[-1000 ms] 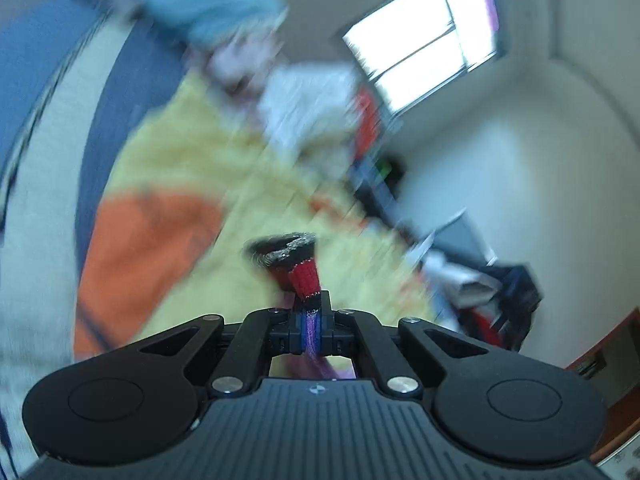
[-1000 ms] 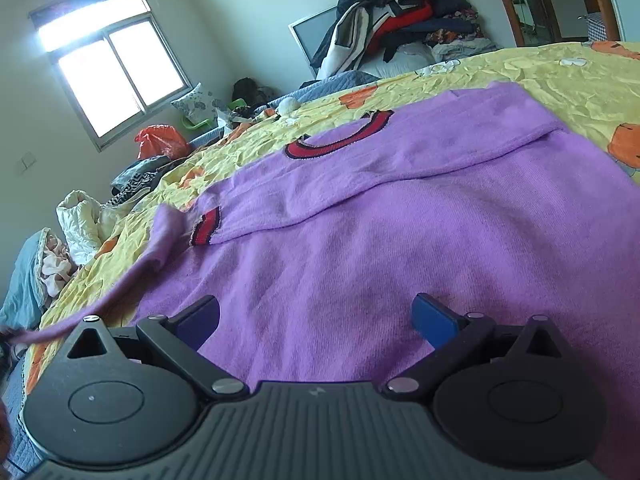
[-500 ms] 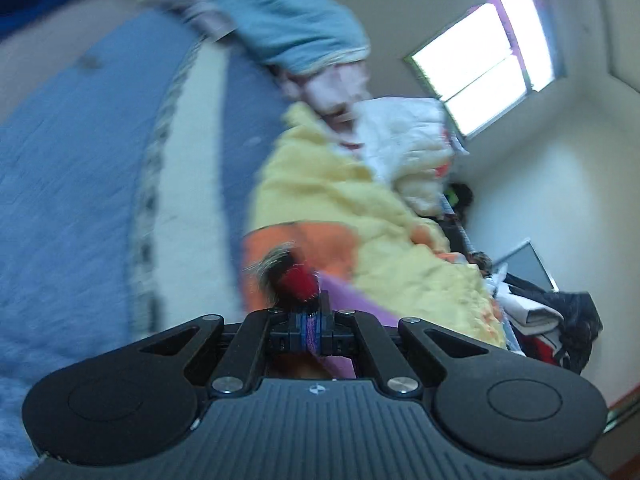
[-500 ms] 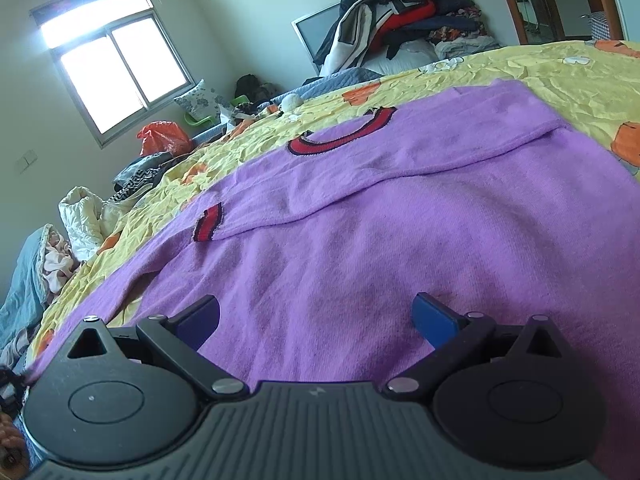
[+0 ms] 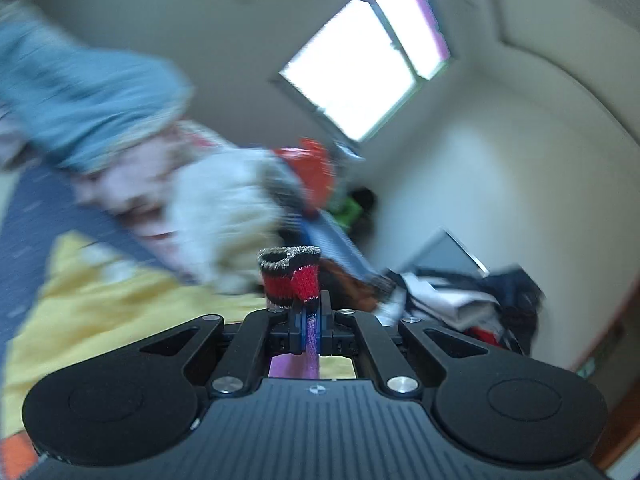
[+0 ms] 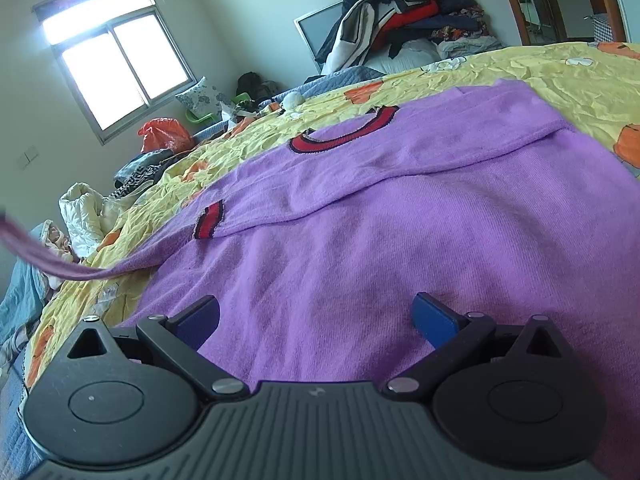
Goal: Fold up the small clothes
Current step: 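Lift the cuff and fold the sleeve across the sweater with the left tool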
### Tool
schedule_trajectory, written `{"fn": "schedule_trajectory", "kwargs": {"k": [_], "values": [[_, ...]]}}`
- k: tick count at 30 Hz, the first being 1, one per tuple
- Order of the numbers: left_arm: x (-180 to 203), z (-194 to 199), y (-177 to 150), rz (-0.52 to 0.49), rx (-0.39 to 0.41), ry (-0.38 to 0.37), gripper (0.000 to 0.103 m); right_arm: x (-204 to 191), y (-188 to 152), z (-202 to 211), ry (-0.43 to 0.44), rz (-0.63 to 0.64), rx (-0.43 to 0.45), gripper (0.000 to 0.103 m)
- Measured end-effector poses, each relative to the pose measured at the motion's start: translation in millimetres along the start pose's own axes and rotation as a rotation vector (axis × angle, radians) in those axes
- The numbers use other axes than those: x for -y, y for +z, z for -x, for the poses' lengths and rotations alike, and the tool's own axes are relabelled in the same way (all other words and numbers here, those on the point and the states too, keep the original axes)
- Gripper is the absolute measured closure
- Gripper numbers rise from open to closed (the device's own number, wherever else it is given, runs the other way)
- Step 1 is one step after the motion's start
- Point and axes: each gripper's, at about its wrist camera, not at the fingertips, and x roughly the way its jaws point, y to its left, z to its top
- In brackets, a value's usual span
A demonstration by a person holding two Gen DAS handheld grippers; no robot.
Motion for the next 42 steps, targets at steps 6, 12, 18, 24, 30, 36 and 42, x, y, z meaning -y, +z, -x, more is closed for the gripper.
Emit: {"fn": "schedule_trajectory", "kwargs": {"k": [6, 12, 18, 24, 30, 36, 42], "values": [[161.7, -30.7, -63.3, -0.221, -0.119, -0.199, 0.099, 4.2, 1.0, 1.9, 0.014, -0.017, 0.003, 0.0], [299.4, -56.6, -197.8, -0.471, -0.251, -0.369, 0.099, 10.2, 1.5, 6.1, 0.013, -0.055, 0.021, 0.0], [381.2, -73.4, -330.3, -0.649, -0.341, -0.479, 0.099, 19.3, 2.6, 9.0, 0.028, -0.105, 0.034, 0.0], [412.5, -74.2, -431.4, -0.758, -0.458, -0.55, 0.099, 29.3, 2.7, 23.8, -0.108, -0.191, 0.113, 0.0], [403.4, -80.9, -478.7, -0.77, -0.545, -0.565, 0.099, 43.3, 4.8, 48.0, -0.253, -0.168, 0.124, 0.0], [389.8, -95.7, -506.1, -0.755, -0.651, -0.558, 0.098, 55.4, 0.0, 50.5, -0.279, -0.181, 0.137, 0.0], [362.0, -111.0, -491.6, -0.605, -0.809, -0.6, 0.022, 58.6, 1.0, 50.6, -0.258, -0.174, 0.134, 0.0]]}}
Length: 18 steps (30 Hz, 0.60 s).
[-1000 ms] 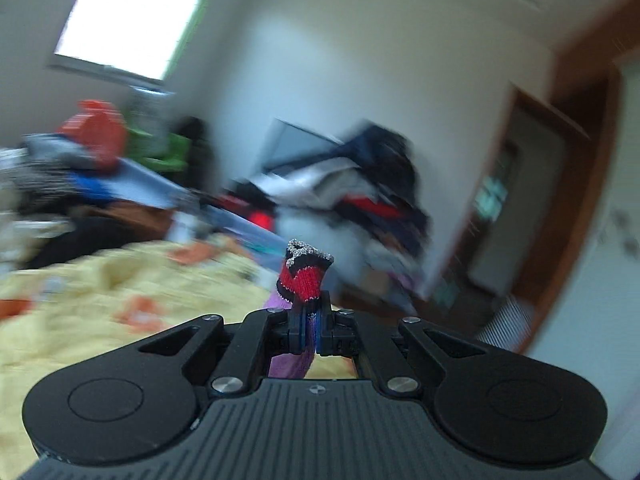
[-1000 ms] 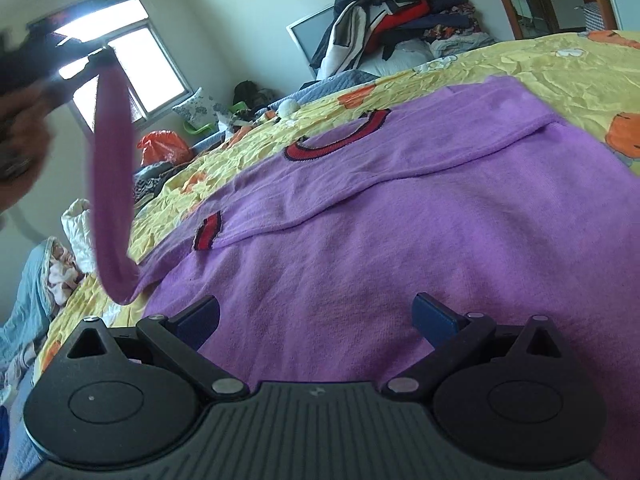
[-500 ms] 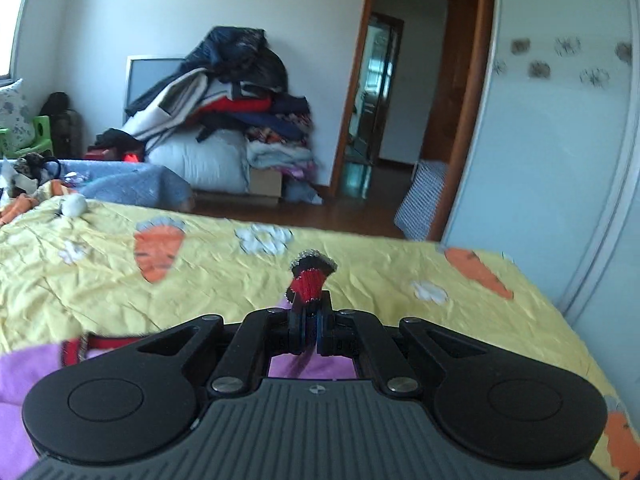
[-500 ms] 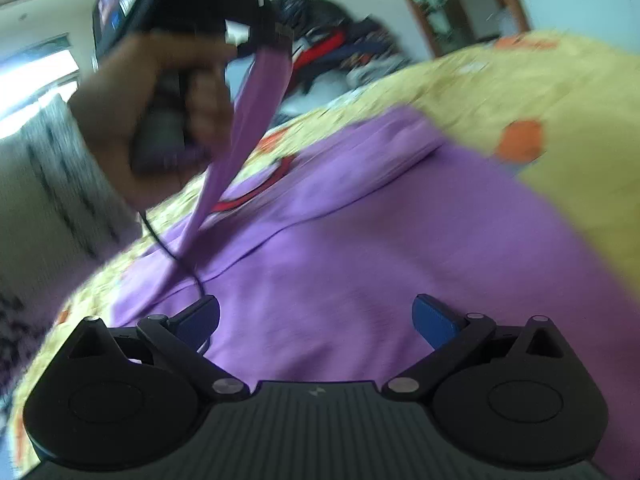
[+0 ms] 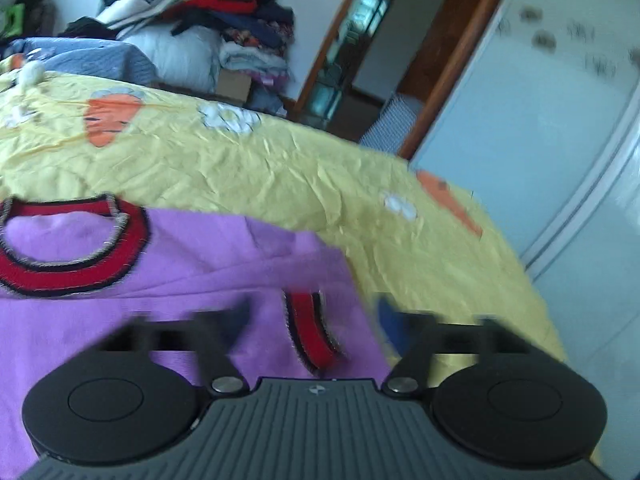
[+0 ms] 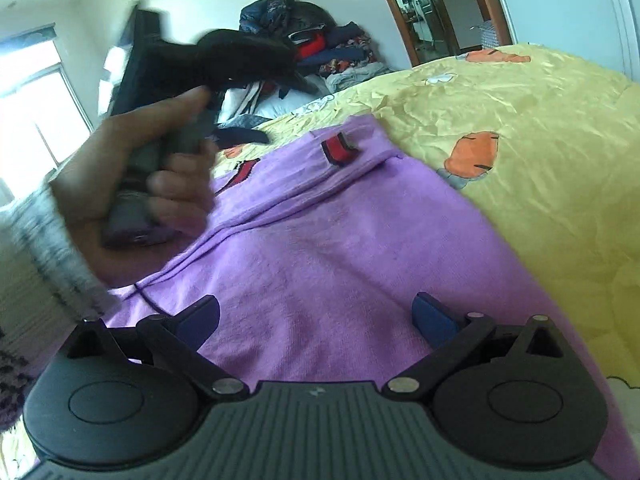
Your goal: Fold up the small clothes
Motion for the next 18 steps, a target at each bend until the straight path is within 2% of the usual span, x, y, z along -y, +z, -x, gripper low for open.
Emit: {"fn": "schedule_trajectory", "kwargs": {"k": [2, 4, 6, 7, 9, 11, 13, 14, 15, 16, 17, 18], "values": [[-20.2, 34.3, 2.1, 0.046, 0.055, -0.05, 0.018, 6.9, 3.7, 3.1, 0.029, -0.023, -0.009, 0.0], [-47.1, 74.5, 1.4, 0.086, 0.107, -0.047, 0.012, 10.9, 16.9, 3.4, 0.042, -0.008, -0.013, 0.0], [-84.1, 110.8, -2.5, 0.117, 0.153, -0.006, 0.001, 12.7, 41.3, 0.0, 0.039, 0.007, 0.031, 0.0], [-104.6, 124.6, -6.7, 0.127, 0.162, 0.018, 0.001, 17.8, 59.2, -5.1, 0.069, -0.003, 0.057, 0.0], [-145.4, 143.8, -14.8, 0.153, 0.133, 0.092, 0.002, 31.5, 93.7, -22.5, 0.115, -0.065, 0.08, 0.0], [-188.7, 158.7, -24.2, 0.223, 0.11, 0.126, 0.004, 45.4, 124.8, -53.5, 0.169, -0.118, 0.05, 0.0], [-229.8, 168.9, -32.1, 0.316, 0.1, 0.086, 0.004, 51.7, 143.3, -81.7, 0.193, -0.142, 0.016, 0.005], [-248.0, 174.4, -35.6, 0.371, 0.095, 0.055, 0.005, 54.5, 150.2, -97.1, 0.224, -0.161, -0.019, 0.013], [-261.2, 175.3, -36.6, 0.411, 0.087, 0.002, 0.005, 56.2, 154.4, -109.9, 0.248, -0.181, -0.044, 0.025], [-271.3, 173.4, -39.3, 0.439, 0.078, -0.059, 0.005, 57.9, 156.6, -121.5, 0.251, -0.202, -0.063, 0.031], [-278.8, 172.4, -41.4, 0.457, 0.076, -0.103, 0.005, 57.6, 158.3, -135.5, 0.241, -0.215, -0.095, 0.034], [-284.9, 167.1, -42.4, 0.464, 0.068, -0.151, 0.005, 55.0, 159.0, -148.4, 0.191, -0.211, -0.143, 0.039]]}}
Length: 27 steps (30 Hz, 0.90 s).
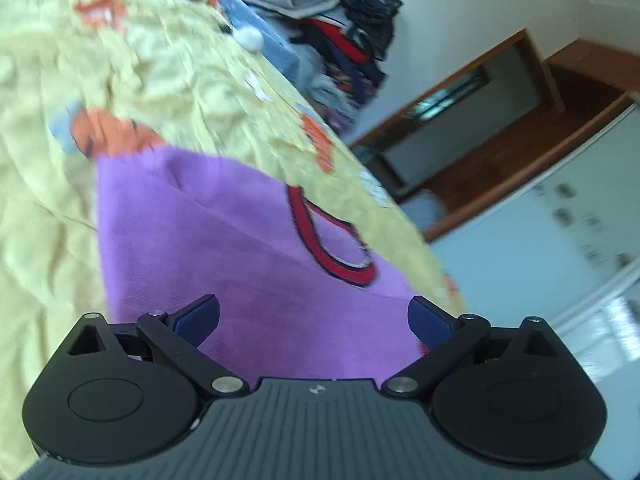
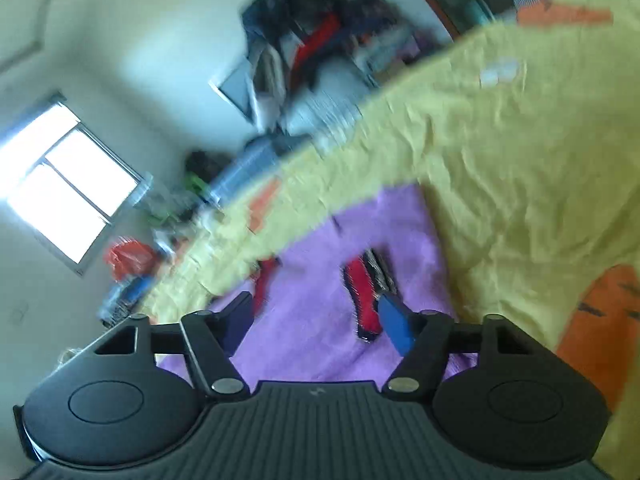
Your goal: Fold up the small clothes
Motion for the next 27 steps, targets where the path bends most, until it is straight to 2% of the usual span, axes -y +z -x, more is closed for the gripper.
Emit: {"fn": "schedule_trajectory", "kwargs": {"k": [1, 2, 3, 4, 5, 7, 8, 9, 11, 12, 13, 14, 16, 17, 18, 19, 21, 22, 23, 24, 26, 27], "values": [[-5.5, -9.8, 1.9, 0.004, -0.03, -0.034, 0.005, -0.5, -2.7, -8.7, -0.062, 0.004, -0.019, 0.044], [-10.5, -18.5, 3.0, 0.008, -0.041, -0.016, 0.006, -2.9, -5.6, -17.7, -0.095, 0.032, -0.029, 0.052], [-10.5, -21.1, -0.8, 0.001, -0.052, 0.034, 0.012, -8.6, -9.7, -25.0, -0.129, 0.094, -0.035, 0.07], [-11.8, -28.8, 0.6, -0.036, -0.07, 0.098, 0.02, -17.7, -13.9, -29.4, -0.192, 0.18, -0.025, 0.083], [-10.3, -30.7, 2.2, -0.087, -0.058, 0.147, 0.038, -27.1, -18.5, -32.9, -0.266, 0.273, -0.022, 0.096], [-7.7, -33.2, 5.4, -0.174, -0.062, 0.241, 0.061, -34.6, -23.6, -34.9, -0.324, 0.395, -0.016, 0.099], [-7.3, -34.1, 5.3, -0.231, -0.061, 0.322, 0.09, -37.6, -26.7, -35.8, -0.364, 0.458, -0.008, 0.099], [-9.5, -32.1, 3.1, -0.276, -0.045, 0.38, 0.091, -41.2, -28.6, -36.8, -0.386, 0.511, -0.015, 0.098], [-12.6, -26.8, 0.4, -0.277, -0.026, 0.385, 0.091, -50.7, -27.9, -32.5, -0.404, 0.532, -0.021, 0.094], [-7.4, -24.6, -2.6, -0.312, -0.016, 0.436, 0.09, -58.9, -31.4, -26.7, -0.411, 0.566, 0.002, 0.094], [0.0, -23.1, -8.5, -0.365, 0.004, 0.529, 0.091, -66.6, -33.0, -22.4, -0.402, 0.597, 0.025, 0.094], [4.4, -21.8, -11.1, -0.382, 0.023, 0.571, 0.091, -74.6, -35.6, -18.0, -0.363, 0.622, 0.044, 0.094], [9.7, -16.3, -12.3, -0.35, 0.069, 0.507, 0.06, -90.0, -37.7, -18.8, -0.307, 0.671, 0.063, 0.094], [12.6, -14.0, -13.1, -0.351, 0.104, 0.487, 0.025, -94.8, -39.3, -22.3, -0.28, 0.688, 0.067, 0.094], [17.5, -12.1, -15.0, -0.367, 0.135, 0.499, 0.009, -99.3, -40.5, -28.1, -0.278, 0.702, 0.065, 0.094], [22.0, -17.9, -15.3, -0.395, 0.145, 0.517, 0.01, -103.5, -40.7, -35.3, -0.271, 0.713, 0.052, 0.094], [23.7, -40.7, -11.7, -0.437, 0.087, 0.573, 0.016, -104.0, -37.6, -52.5, -0.208, 0.718, 0.001, 0.094], [20.0, -54.1, -6.9, -0.449, 0.042, 0.64, 0.016, -100.8, -36.6, -64.8, -0.254, 0.732, -0.028, 0.094], [12.7, -60.8, -8.6, -0.462, 0.01, 0.706, 0.01, -93.2, -34.1, -79.7, -0.353, 0.741, -0.069, 0.094], [6.2, -62.0, -10.2, -0.485, 0.035, 0.722, 0.0, -82.9, -29.7, -82.1, -0.357, 0.738, -0.056, 0.095], [-2.3, -47.2, -14.6, -0.469, 0.052, 0.714, 0.0, -64.4, -15.9, -78.0, -0.399, 0.704, -0.014, 0.094], [-2.3, -45.3, -14.3, -0.467, 0.052, 0.723, 0.0, -60.4, -10.0, -75.5, -0.373, 0.682, -0.033, 0.094]]}}
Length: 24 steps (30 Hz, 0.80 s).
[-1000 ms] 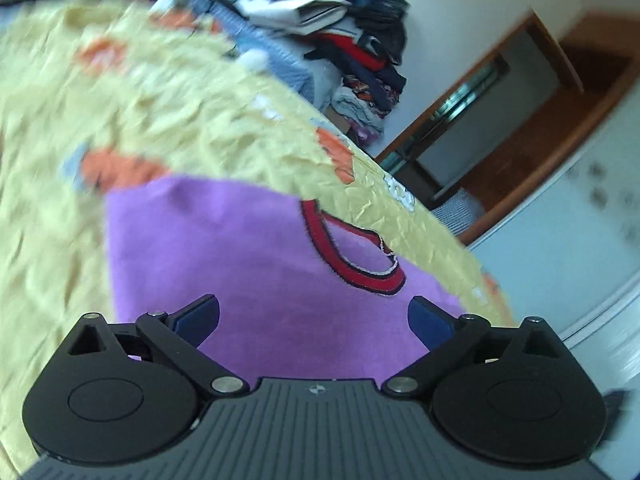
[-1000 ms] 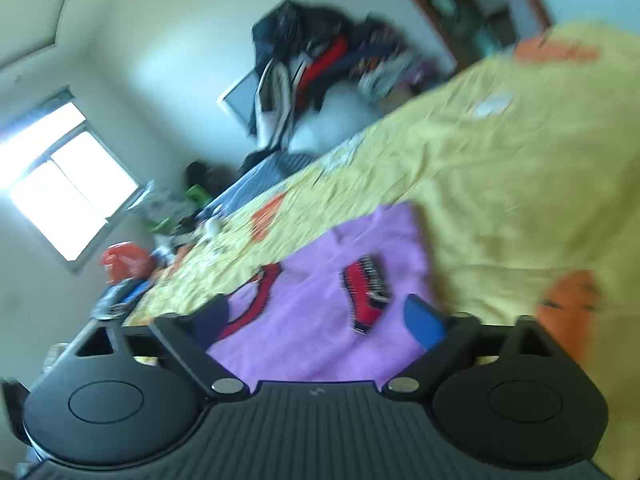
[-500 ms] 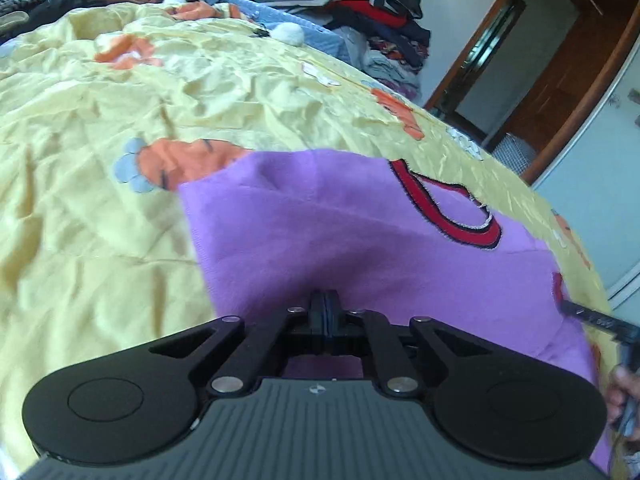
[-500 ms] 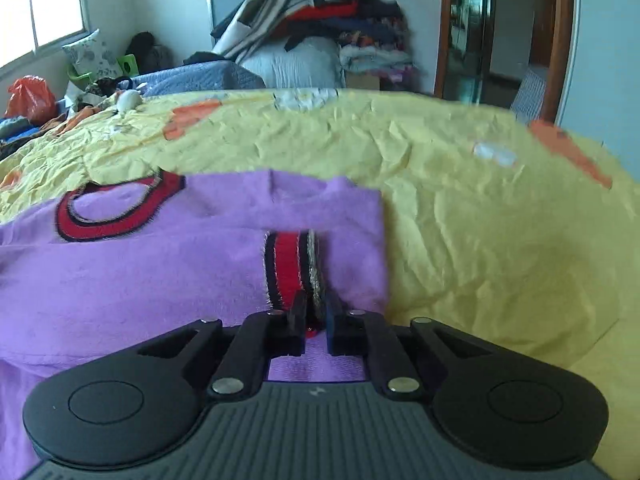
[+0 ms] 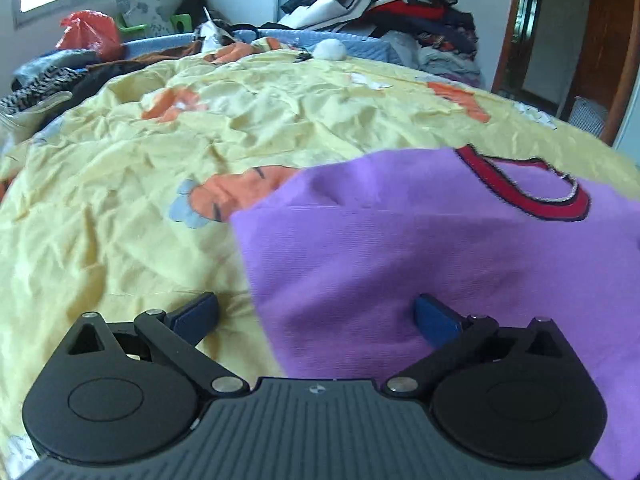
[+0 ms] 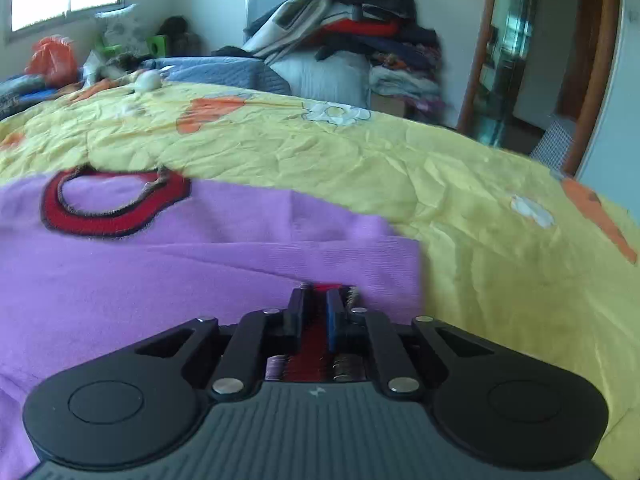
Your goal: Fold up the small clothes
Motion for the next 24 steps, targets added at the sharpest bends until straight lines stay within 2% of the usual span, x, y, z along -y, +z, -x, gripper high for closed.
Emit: {"fn": "schedule_trajectory", "kwargs": {"k": [2, 3, 4, 6, 8, 9, 10, 12, 14, 15, 16, 17, 18, 20, 22, 23, 24], "values": [[-4.0, 5.1, 1.0, 0.035, -0.006, 0.017, 0.0, -4.1, 3.0, 12.7, -0.036, 0.022, -0.008, 0.089], [-3.1, 18.1, -0.6, 0.053, -0.004, 0.014, 0.009, -9.2, 2.1, 23.7, -0.023, 0.031, 0.012, 0.089], [-0.7, 28.4, -2.2, 0.066, 0.006, 0.003, 0.012, -13.1, -0.9, 35.0, 0.029, 0.02, 0.033, 0.089], [9.0, 50.9, -7.2, 0.092, 0.042, -0.048, 0.008, -23.5, -8.0, 45.6, 0.103, 0.001, 0.035, 0.087], [26.8, 61.1, -16.0, 0.072, 0.049, -0.103, 0.005, -35.1, -19.0, 41.0, 0.11, 0.022, -0.006, 0.086], [37.6, 62.4, -21.8, 0.039, 0.042, -0.087, 0.005, -40.0, -25.0, 34.8, 0.101, 0.051, -0.031, 0.087], [48.3, 61.3, -28.4, -0.016, 0.034, -0.061, 0.006, -42.7, -33.1, 36.3, 0.089, 0.091, 0.004, 0.086], [56.3, 56.2, -43.5, -0.087, 0.004, -0.006, 0.002, -36.3, -42.9, 43.4, 0.03, 0.13, 0.029, 0.068], [39.5, 57.8, -54.6, -0.037, 0.008, -0.036, 0.0, -19.9, -42.1, 50.2, 0.042, 0.061, -0.001, 0.064], [34.2, 60.6, -56.0, -0.04, 0.003, -0.006, 0.0, -16.0, -41.8, 55.0, 0.031, 0.036, -0.02, 0.064], [29.0, 64.6, -56.4, -0.026, -0.005, 0.014, 0.0, -15.8, -42.8, 62.5, 0.027, 0.039, -0.014, 0.064], [24.0, 69.2, -57.3, 0.002, -0.006, 0.003, 0.006, -17.2, -45.7, 71.4, 0.041, 0.048, 0.003, 0.064], [20.3, 73.6, -58.4, 0.031, -0.002, -0.021, 0.006, -19.3, -46.7, 76.8, 0.059, 0.047, 0.011, 0.064], [22.0, 82.8, -60.7, 0.057, 0.02, -0.046, 0.005, -25.5, -48.7, 78.7, 0.073, 0.038, -0.003, 0.064], [33.2, 87.1, -64.2, 0.039, 0.021, -0.052, 0.004, -36.1, -56.7, 76.0, 0.075, 0.047, -0.038, 0.062], [40.4, 86.8, -68.0, 0.022, 0.003, -0.056, 0.004, -40.6, -64.0, 76.3, 0.08, 0.067, -0.063, 0.054], [47.5, 86.7, -73.5, 0.005, -0.017, -0.053, 0.003, -43.3, -70.7, 80.6, 0.07, 0.085, -0.049, 0.045]]}}
